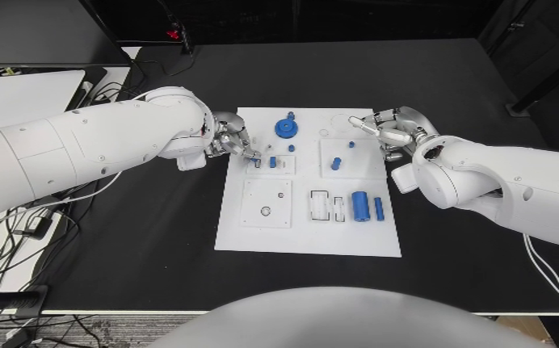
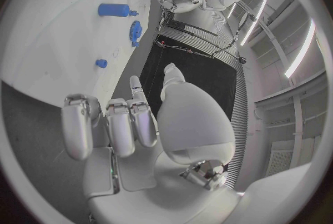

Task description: Assemble the parts on the task board

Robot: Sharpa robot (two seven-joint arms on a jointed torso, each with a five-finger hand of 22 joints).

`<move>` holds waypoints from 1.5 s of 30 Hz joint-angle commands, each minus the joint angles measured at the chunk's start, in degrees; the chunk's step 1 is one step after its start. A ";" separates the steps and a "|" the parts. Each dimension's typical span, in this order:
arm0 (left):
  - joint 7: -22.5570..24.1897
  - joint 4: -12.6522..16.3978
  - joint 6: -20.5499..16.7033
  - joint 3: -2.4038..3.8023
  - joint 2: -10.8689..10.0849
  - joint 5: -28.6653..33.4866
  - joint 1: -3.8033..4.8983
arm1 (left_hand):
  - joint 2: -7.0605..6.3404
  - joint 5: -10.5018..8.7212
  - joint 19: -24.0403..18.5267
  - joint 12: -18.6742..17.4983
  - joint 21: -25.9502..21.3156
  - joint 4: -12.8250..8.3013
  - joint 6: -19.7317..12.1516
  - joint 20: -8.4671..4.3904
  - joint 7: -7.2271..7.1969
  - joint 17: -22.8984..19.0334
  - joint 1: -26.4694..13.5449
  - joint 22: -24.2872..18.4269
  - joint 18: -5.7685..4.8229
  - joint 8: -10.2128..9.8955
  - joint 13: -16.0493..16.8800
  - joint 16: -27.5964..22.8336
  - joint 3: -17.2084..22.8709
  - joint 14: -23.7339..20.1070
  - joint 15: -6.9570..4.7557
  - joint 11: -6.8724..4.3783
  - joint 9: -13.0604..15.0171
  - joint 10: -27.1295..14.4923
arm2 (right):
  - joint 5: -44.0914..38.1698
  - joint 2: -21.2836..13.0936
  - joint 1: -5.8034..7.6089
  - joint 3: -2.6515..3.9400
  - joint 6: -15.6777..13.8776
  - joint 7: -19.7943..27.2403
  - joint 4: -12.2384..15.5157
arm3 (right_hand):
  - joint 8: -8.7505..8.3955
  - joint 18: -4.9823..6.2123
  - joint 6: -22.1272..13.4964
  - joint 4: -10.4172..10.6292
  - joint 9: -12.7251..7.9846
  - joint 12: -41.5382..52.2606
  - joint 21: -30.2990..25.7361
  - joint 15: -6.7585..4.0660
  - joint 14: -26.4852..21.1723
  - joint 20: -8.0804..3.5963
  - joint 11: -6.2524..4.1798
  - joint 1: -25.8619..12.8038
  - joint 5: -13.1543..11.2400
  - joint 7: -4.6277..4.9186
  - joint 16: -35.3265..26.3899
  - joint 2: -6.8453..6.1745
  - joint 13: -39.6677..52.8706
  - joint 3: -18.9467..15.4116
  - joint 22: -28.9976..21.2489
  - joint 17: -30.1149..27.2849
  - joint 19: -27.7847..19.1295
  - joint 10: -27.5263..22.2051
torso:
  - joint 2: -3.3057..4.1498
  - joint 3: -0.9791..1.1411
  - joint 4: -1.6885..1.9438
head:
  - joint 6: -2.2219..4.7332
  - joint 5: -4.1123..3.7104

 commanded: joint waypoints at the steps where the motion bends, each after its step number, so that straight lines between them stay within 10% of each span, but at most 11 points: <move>1: 0.21 0.06 0.39 0.04 0.20 -1.23 0.02 | 5.52 0.33 5.99 -0.14 0.18 -0.23 0.23 0.35 -0.35 15.10 5.85 15.06 -0.81 0.26 14.91 0.05 0.50 5.97 -0.24 -0.03 0.09 6.25 | 0.06 0.08 0.05 0.02 -0.08 0.52 0.08 | 0.15 0.75 -0.43 0.03 0.05 0.15 -0.39 -0.27 5.95 -0.02 -0.13 0.27 0.21 0.11 0.14 0.52 15.09 -0.21 12.21 15.07 -0.02 6.07 | 0.03 -0.04 0.02 | -0.05 -0.03; 45: -0.42 0.01 2.14 0.04 0.66 -1.91 -0.73 | 5.35 0.32 5.99 -0.14 0.18 -0.19 0.12 0.39 -0.27 15.10 5.48 15.06 -0.81 0.11 14.91 0.05 1.16 5.97 -0.19 0.03 0.10 6.25 | 0.06 -0.04 -0.01 0.02 -0.12 0.38 0.18 | 0.26 0.75 -0.48 0.02 0.06 0.15 -0.41 -0.27 5.95 -0.01 -0.12 0.35 0.30 0.10 0.14 0.51 15.09 -0.29 12.21 15.07 -0.03 6.07 | 0.02 0.03 0.02 | -0.90 -0.12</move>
